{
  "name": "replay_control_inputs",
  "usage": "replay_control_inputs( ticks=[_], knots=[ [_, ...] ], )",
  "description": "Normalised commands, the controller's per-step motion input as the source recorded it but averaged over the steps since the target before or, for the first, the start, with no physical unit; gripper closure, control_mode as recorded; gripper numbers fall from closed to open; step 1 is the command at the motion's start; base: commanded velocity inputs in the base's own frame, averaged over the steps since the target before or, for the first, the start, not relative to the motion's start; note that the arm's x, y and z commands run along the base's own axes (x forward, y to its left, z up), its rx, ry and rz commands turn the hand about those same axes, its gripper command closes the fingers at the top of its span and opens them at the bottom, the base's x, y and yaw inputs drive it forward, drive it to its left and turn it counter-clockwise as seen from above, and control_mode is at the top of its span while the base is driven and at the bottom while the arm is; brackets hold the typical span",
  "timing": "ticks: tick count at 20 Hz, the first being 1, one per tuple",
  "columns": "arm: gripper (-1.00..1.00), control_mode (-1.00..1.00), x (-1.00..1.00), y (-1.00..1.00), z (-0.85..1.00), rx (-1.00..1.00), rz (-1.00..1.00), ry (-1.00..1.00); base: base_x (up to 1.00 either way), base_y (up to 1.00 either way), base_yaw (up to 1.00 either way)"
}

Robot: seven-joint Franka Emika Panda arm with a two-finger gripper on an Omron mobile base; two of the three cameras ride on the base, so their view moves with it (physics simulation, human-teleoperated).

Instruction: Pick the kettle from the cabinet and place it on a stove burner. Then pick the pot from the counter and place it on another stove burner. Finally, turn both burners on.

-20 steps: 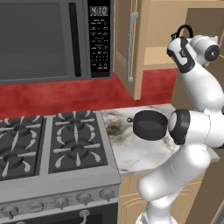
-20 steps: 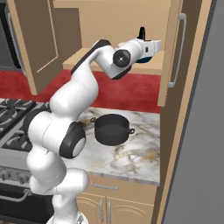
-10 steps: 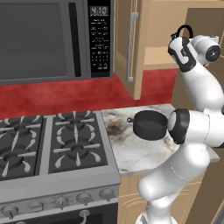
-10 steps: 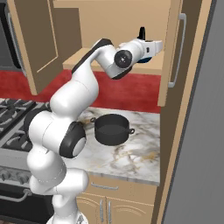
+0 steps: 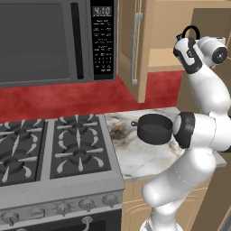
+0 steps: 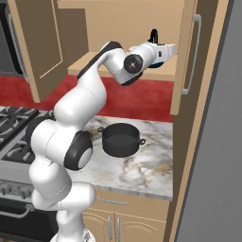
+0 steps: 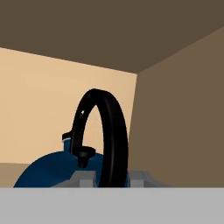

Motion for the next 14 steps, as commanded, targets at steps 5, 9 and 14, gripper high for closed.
replay_control_inputs(
  ticks=[5, 9, 14],
  knots=[
    [1.00, -1.00, 0.00, -0.05, 0.00, 0.00, 0.00, 0.00, 0.00, 0.00, 0.00],
    [1.00, -1.00, 0.00, -0.06, 0.00, 0.00, 0.00, 0.00, 0.00, 0.00, 0.00],
    [1.00, -1.00, 0.00, 0.00, 0.00, 0.00, 0.00, -0.01, 0.00, 0.00, 0.00]
  ],
)
